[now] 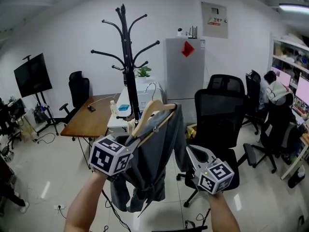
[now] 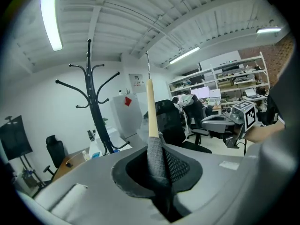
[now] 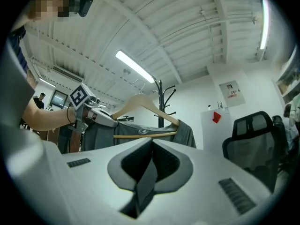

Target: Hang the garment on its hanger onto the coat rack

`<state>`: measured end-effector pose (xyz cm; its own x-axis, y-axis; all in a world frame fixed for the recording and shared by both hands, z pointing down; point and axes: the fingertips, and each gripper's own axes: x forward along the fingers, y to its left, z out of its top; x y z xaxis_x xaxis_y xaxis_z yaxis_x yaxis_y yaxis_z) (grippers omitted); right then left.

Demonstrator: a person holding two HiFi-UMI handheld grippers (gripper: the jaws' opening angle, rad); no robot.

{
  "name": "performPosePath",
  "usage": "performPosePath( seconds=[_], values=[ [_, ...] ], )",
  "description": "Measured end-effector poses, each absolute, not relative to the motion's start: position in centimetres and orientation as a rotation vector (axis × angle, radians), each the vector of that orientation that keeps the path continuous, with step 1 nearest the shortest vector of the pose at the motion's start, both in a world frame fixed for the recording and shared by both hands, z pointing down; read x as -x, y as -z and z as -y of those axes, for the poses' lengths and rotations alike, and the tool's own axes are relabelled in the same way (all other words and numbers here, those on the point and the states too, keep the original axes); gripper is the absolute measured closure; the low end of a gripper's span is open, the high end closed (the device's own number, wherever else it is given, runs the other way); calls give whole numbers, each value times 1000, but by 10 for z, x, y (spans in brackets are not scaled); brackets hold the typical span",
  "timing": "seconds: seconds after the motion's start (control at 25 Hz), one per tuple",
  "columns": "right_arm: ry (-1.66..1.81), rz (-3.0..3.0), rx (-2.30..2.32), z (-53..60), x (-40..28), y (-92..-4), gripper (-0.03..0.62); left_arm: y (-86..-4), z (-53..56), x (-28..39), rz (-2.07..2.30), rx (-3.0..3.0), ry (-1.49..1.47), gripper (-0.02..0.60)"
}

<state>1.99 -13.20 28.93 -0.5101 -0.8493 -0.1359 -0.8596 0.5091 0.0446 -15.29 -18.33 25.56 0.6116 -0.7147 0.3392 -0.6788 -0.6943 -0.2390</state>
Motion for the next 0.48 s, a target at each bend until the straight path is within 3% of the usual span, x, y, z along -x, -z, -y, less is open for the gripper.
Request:
performPosePath(
  seconds=[0.48],
  values=[
    [-239,-2707,1514,181,-10,-272,594,-230,279,131,-1258,2718,637,529]
  ],
)
